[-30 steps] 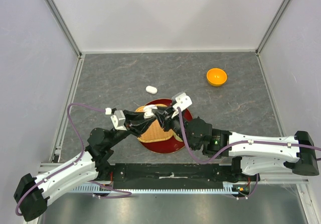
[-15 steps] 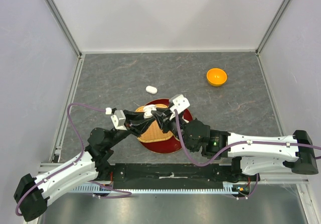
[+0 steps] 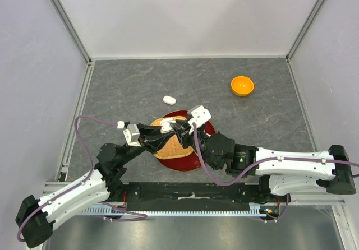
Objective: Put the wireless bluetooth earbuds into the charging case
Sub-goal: Place the earbud in the charging case.
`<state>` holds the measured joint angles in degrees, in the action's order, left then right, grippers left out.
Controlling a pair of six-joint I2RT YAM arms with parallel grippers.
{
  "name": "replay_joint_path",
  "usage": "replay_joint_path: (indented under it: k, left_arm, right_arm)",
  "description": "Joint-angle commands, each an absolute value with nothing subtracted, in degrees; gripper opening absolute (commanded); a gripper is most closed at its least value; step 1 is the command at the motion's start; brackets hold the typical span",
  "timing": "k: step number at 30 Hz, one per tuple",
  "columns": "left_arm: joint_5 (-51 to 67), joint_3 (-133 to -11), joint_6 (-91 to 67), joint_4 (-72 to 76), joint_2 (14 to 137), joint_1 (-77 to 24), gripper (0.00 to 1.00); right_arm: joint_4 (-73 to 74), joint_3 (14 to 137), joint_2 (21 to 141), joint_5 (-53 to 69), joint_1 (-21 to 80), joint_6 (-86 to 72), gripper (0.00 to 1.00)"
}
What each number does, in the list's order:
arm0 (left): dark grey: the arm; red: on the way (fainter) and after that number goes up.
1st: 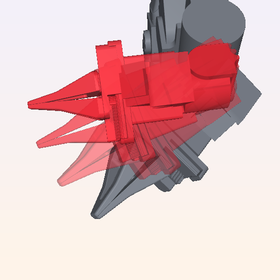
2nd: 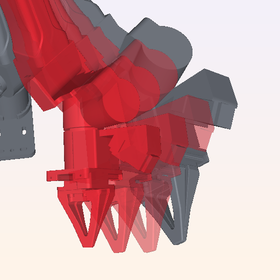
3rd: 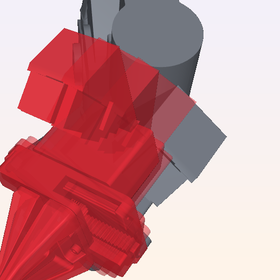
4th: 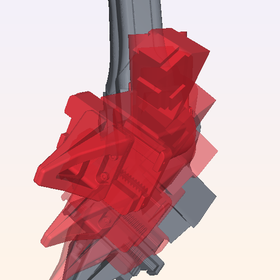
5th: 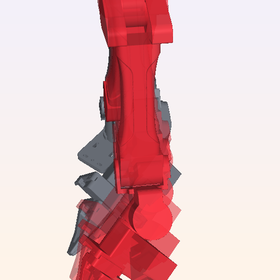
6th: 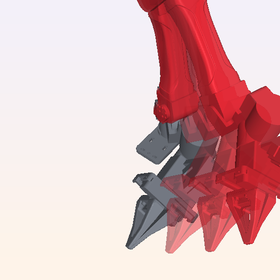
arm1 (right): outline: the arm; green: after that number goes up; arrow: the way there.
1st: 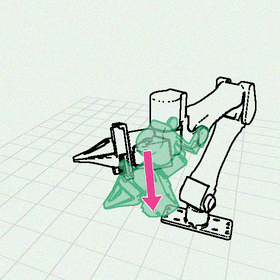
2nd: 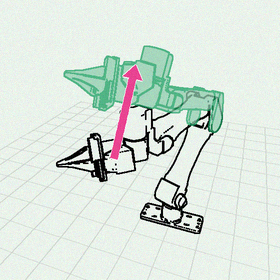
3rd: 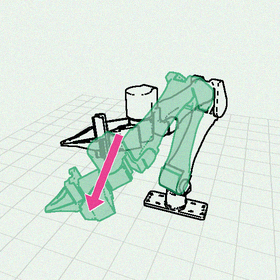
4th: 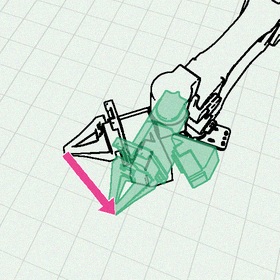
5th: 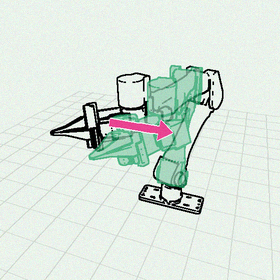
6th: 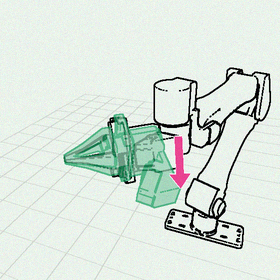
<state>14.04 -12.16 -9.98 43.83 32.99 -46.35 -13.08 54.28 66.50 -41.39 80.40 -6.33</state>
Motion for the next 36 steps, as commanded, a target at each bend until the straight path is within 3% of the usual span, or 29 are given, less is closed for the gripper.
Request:
replay_joint_path:
  k: [1,31,34,35,36]
  left_arm:
    - [15.7,-14.0,-8.3,47.2,33.0,-46.1,0.02]
    - [12.7,-14.3,-8.4,47.5,31.6,-46.1,0.02]
    - [12.7,-14.3,-8.4,47.5,31.6,-46.1,0.02]
    - [12.7,-14.3,-8.4,47.5,31.6,-46.1,0.02]
    - [12.8,-14.3,-8.3,47.5,31.7,-46.1,0.02]
  right_arm:
    - [-11.5,56.5,66.4,-41.6,80.6,-5.4,0.0]
    - [2.4,62.5,68.6,-34.8,80.6,-5.9,0.0]
    - [3.7,63.1,68.6,-36.2,80.6,-6.9,0.13]
    - [4.0,63.4,68.2,-36.6,80.5,-7.6,0.27]
    - [3.9,63.6,68.1,-36.7,80.5,-7.9,0.35]
